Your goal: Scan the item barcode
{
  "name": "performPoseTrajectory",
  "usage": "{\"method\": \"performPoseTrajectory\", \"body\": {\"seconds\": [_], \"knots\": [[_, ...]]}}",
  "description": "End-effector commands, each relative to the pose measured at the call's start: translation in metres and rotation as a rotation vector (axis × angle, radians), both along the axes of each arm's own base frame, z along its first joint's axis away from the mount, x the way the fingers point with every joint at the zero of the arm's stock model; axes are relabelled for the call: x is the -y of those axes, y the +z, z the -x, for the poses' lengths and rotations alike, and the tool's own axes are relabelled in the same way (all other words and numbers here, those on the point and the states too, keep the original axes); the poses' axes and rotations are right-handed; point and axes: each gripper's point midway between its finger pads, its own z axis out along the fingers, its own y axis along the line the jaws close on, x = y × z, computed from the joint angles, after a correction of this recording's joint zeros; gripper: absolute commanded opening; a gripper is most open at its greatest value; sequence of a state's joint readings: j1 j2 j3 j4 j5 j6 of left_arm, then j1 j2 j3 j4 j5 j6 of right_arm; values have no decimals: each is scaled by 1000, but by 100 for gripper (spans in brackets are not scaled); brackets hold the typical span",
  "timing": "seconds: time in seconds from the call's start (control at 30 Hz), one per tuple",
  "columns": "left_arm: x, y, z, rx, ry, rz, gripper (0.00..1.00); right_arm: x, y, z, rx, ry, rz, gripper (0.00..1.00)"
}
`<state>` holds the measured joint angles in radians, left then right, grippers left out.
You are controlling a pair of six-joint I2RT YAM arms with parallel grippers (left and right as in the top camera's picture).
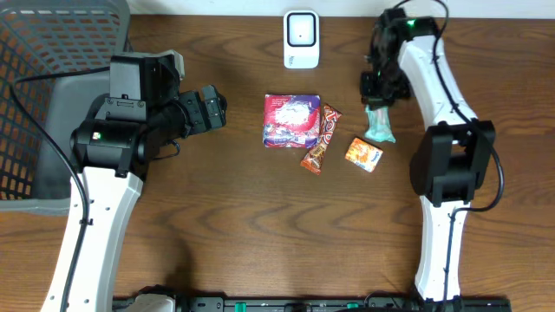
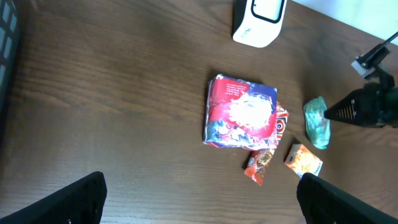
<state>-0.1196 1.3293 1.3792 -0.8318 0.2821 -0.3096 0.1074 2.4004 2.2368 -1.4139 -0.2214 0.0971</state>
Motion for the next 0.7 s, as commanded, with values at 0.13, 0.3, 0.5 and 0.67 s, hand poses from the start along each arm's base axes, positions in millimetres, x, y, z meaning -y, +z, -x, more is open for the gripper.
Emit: {"method": "performPoseTrajectory", "body": {"seconds": [0.13,0.3,0.5,0.67], "knots": [[-2,2,1,10,-1,-10,98,-2,-5,2,-23,3,-238,5],[-2,2,1,10,-1,-10,98,24,-16,15,-57,66,-35,24],[-2,2,1,10,-1,-10,99,29,-10,17,-35,168,219,40],[-2,2,1,10,-1,-10,98,22,-5,14,18,214,515,54]]}}
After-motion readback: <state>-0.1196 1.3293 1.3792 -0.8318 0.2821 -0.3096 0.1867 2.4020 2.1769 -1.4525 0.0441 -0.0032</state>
